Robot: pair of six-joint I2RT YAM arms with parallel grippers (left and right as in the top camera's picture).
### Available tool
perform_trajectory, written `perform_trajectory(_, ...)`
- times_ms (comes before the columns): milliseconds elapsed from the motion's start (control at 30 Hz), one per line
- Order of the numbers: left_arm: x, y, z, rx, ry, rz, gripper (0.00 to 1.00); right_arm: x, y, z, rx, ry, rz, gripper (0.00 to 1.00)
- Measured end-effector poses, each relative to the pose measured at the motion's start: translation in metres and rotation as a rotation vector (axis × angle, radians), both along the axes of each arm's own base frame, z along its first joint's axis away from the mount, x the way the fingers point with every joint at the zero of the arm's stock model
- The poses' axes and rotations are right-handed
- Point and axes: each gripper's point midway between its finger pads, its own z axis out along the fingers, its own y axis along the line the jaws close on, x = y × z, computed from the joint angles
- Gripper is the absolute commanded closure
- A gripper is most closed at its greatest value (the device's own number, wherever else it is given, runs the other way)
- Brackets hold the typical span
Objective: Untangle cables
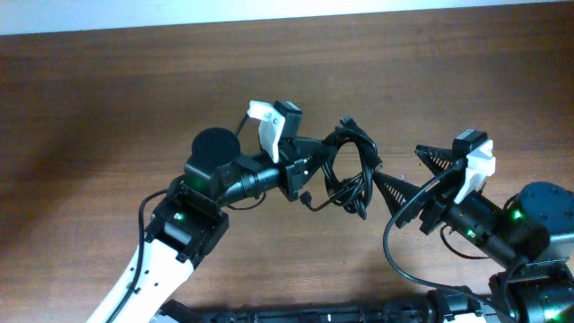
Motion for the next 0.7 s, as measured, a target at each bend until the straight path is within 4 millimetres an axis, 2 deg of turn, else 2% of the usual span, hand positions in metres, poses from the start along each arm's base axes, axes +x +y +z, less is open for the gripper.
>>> perform_trajectory(200, -0.003, -0.012, -0.008, 0.014, 0.000, -0.027, 1.00, 0.000, 0.000, 0.000, 0.001, 0.000, 0.003, 0.01)
perform_trajectory(333, -0.003, -0.017, -0.004, 0.004, -0.024, -0.031, 1.00, -0.001, 0.001, 0.001, 0.003, -0.003, 0.010, 0.01)
perform_trajectory(700, -0.002, -0.018, -0.002, 0.009, -0.066, -0.035, 1.00, 0.004, 0.003, -0.003, 0.004, 0.027, 0.019, 0.00)
